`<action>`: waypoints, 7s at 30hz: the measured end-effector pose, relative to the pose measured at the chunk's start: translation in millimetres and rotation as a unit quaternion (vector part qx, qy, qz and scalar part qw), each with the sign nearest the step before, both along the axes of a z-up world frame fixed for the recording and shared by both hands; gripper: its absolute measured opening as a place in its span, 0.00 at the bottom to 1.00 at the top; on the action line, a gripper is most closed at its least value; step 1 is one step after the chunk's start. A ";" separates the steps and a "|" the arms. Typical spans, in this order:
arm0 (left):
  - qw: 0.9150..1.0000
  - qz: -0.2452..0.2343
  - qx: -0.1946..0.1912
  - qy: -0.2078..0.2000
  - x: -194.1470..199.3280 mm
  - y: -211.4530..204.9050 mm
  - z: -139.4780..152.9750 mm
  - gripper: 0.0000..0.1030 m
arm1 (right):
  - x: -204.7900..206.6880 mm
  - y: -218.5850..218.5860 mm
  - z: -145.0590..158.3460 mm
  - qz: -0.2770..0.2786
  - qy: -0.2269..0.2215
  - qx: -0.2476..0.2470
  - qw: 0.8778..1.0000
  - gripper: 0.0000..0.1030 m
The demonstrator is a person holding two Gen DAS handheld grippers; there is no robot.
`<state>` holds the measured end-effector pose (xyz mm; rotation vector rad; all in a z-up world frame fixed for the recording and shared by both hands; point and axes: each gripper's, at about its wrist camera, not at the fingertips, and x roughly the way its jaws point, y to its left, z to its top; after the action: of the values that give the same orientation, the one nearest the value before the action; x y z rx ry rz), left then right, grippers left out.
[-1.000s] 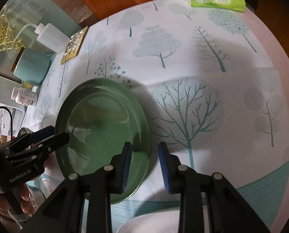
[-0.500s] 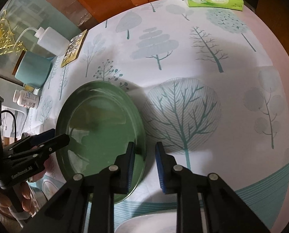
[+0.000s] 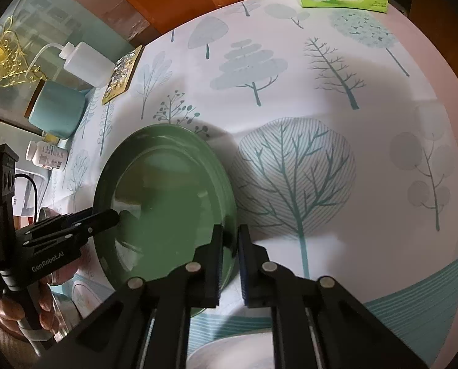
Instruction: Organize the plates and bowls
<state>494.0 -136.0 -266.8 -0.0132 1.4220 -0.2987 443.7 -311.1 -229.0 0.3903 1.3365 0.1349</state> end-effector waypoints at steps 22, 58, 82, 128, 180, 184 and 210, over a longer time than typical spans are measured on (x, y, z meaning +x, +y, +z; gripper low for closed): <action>0.998 -0.001 -0.042 -0.036 -91.0 17.9 123.2 0.15 | -79.7 -11.3 101.9 0.006 -0.040 0.032 0.999 0.08; 0.995 0.067 -0.027 0.066 -439.9 109.5 55.1 0.15 | -376.1 76.1 54.3 0.123 0.057 0.022 0.991 0.08; 0.995 0.069 -0.006 0.066 -430.2 103.0 11.3 0.16 | -365.7 86.1 13.6 0.120 0.072 -0.024 0.990 0.10; 0.968 -0.041 -0.054 -0.242 -417.3 46.7 245.2 0.88 | -402.2 72.3 188.8 0.084 -0.179 -0.102 0.975 0.48; 0.994 -0.079 -0.068 0.025 -152.1 -87.8 2.9 0.52 | -198.2 -104.9 19.3 -0.137 0.006 -0.022 0.990 0.28; 0.994 -0.087 -0.068 0.026 -154.2 -92.7 -1.4 0.33 | -195.1 -108.5 6.0 -0.138 0.021 0.000 0.990 0.14; 0.993 -0.074 -0.081 0.041 -218.7 -41.9 48.8 0.12 | -250.4 -68.8 47.4 -0.057 -0.014 0.009 0.998 0.07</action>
<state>275.3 -177.9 -218.0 -0.0534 1.4799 -0.5402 193.3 -379.9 -181.6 0.4773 1.2839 0.0565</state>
